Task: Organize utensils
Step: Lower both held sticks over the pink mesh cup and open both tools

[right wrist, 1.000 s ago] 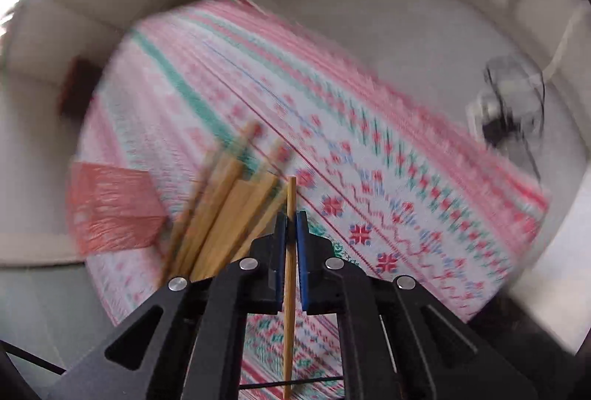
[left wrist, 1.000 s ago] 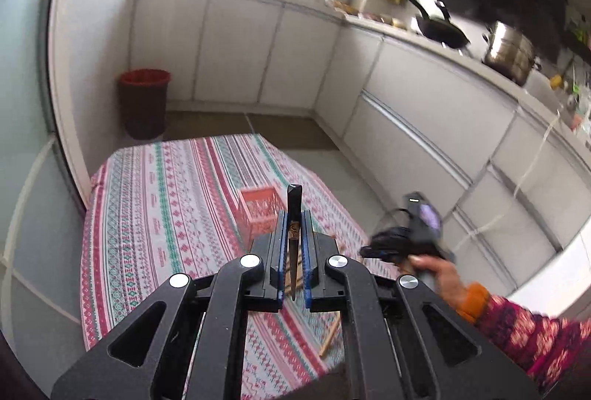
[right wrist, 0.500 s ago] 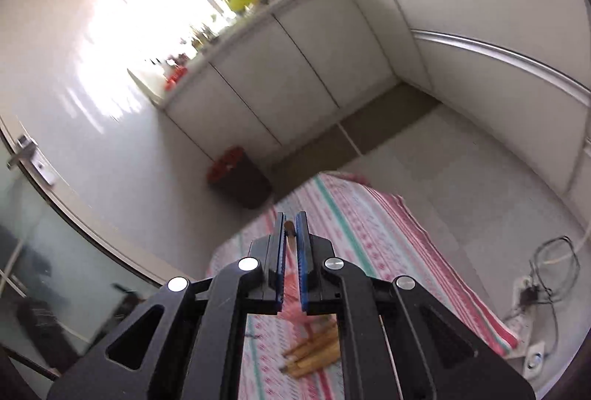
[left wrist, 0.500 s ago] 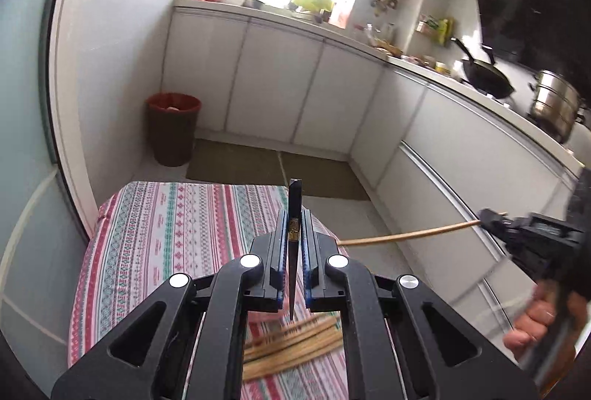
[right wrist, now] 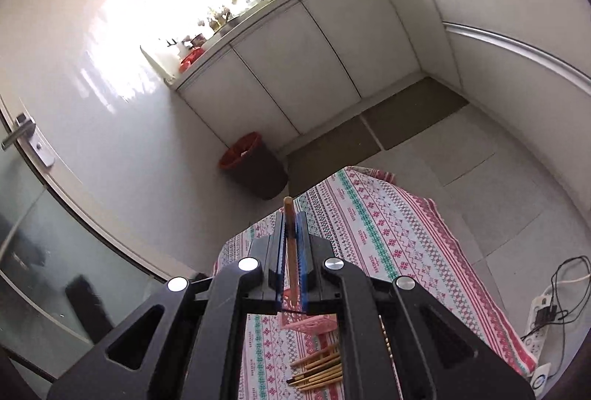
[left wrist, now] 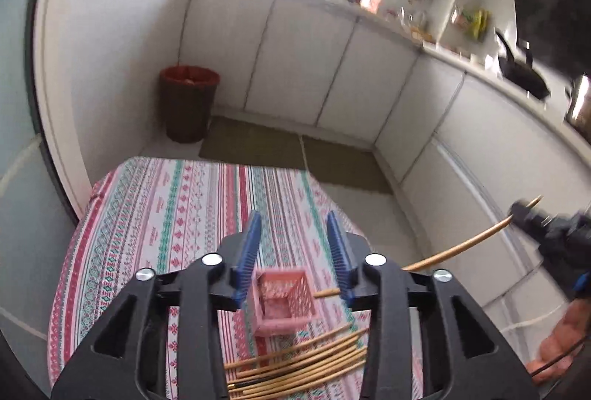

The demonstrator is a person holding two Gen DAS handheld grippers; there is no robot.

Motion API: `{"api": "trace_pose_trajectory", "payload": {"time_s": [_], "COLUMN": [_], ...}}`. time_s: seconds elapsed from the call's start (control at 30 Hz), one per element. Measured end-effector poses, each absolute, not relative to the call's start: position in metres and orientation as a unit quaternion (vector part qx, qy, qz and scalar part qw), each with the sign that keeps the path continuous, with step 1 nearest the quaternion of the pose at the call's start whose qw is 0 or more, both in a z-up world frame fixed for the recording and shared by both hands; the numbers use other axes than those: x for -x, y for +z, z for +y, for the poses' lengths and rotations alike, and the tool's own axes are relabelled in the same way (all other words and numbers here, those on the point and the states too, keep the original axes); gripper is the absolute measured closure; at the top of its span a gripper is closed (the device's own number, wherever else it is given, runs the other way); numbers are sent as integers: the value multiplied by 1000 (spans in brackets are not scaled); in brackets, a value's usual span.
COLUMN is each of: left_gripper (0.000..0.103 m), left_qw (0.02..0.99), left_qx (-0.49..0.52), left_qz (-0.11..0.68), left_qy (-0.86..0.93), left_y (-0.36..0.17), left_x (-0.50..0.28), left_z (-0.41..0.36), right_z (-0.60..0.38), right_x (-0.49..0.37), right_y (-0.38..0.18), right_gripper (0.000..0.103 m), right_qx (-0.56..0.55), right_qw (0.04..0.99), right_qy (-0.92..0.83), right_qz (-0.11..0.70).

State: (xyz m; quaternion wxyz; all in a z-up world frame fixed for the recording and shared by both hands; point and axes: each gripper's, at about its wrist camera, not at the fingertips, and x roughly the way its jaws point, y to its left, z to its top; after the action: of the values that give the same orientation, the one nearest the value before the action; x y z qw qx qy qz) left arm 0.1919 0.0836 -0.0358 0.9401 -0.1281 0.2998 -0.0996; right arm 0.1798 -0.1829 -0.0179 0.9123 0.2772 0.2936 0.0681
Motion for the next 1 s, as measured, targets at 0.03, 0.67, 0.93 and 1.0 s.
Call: {"api": "trace_pose_trajectory", "payload": {"time_s": [0.03,0.67,0.93,1.0], "left_gripper": [62,38,26,24], "left_qw": [943,951,951,950], "left_qx": [134,144,124,120], "left_qz": [289,268,277,281], "left_qy": [-95,-51,-57,-61], "left_y": [-29,-6,-9,-11], "left_x": [-188,-169,-158,-154], "left_z": [88,117,102,97], "right_z": [-178,-129,-143,-146], "right_x": [-183,-214,-183,-176], "right_y": [-18,-46,-39,-39], "right_gripper": [97,51,24,21], "right_qx": [-271,-229,-204,-192], "right_qw": [914,924,935,937], "right_qy": [67,80,40,28], "right_qz": [293,294,287,289]}}
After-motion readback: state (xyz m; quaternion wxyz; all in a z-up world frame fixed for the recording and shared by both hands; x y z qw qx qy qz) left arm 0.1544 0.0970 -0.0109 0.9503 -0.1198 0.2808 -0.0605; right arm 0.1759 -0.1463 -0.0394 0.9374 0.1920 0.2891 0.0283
